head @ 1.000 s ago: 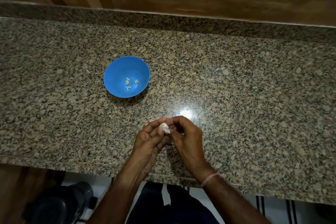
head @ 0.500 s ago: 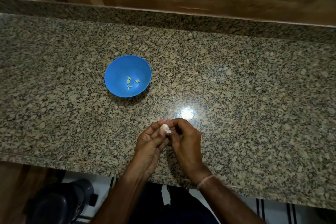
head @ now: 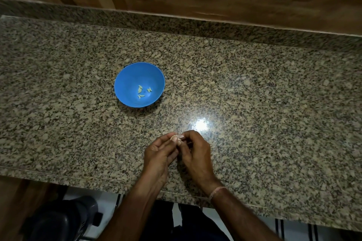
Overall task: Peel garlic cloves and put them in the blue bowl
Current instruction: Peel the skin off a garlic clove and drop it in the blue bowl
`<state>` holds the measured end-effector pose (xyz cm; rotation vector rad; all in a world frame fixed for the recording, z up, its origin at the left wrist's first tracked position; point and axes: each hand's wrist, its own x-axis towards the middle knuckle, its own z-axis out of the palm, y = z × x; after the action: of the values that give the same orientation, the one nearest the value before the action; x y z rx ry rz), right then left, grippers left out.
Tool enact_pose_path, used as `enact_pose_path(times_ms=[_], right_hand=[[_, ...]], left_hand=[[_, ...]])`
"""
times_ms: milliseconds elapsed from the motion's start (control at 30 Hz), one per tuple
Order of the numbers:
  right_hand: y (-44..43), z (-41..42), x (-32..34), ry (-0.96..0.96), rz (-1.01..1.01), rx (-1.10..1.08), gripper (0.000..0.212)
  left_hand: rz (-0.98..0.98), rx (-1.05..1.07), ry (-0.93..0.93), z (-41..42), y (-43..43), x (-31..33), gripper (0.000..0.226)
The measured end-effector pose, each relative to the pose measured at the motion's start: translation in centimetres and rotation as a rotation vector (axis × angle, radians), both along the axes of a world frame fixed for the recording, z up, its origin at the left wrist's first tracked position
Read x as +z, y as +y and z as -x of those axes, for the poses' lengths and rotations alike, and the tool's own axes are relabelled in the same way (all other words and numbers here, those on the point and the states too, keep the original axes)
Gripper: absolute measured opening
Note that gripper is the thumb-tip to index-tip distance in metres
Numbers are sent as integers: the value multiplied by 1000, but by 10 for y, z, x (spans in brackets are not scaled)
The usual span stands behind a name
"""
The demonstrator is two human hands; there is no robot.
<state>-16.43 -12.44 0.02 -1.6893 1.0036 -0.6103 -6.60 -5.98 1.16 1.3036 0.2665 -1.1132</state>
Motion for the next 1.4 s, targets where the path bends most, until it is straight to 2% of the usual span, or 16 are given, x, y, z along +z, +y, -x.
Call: enact_pose_path(times_ms=[67, 100, 267, 333, 433, 500, 567, 633, 700, 800, 933, 1033, 1100, 1167, 1300, 1400], right_hand=[[-1, -1, 3, -32, -87, -49, 6], [-2, 0, 4, -40, -110, -77, 7], [-4, 18, -9, 64, -168, -83, 12], [0, 21, -11, 125, -185, -66, 12], [6, 19, -11, 190, -125, -50, 16], [9, 17, -8, 223, -72, -49, 14], [14, 16, -7, 256, -58, -53, 12], [17, 14, -9, 288, -46, -51, 14], [21, 13, -13, 305, -3, -51, 17], [25, 11, -14, 279, -36, -91, 14], [34, 8, -3, 32, -355, -238, 8], [39, 8, 2, -84, -510, -236, 6], [43, 8, 1, -136, -593, -227, 7], [47, 8, -1, -123, -576, -228, 6], [49, 11, -7, 77, -197, -151, 10], [46, 18, -15, 229, 7, -88, 19]], left_hand=[[-10, 17, -45, -6, 0, 0, 23], [-39, -6, -136, -11, 0, 0, 22], [-246, -363, -966, -41, -4, -16, 18], [-259, -524, -1218, -48, -5, -24, 21], [-309, -697, -1371, -49, -1, -29, 37], [-398, -727, -1504, -43, 11, -25, 48], [-448, -712, -1629, -36, 26, -20, 47], [-341, -731, -1634, -28, 41, -26, 34], [-222, -788, -1542, -25, 53, -35, 20], [-177, -812, -1389, -25, 57, -44, 10], [-34, -680, -838, -27, 49, -31, 9], [3, -646, -655, -29, 48, -26, 9], [-16, -647, -635, -31, 51, -28, 8], [-41, -679, -679, -33, 53, -32, 9], [-99, -745, -875, -24, 51, -29, 20], [-148, -743, -907, -19, 48, -28, 25]])
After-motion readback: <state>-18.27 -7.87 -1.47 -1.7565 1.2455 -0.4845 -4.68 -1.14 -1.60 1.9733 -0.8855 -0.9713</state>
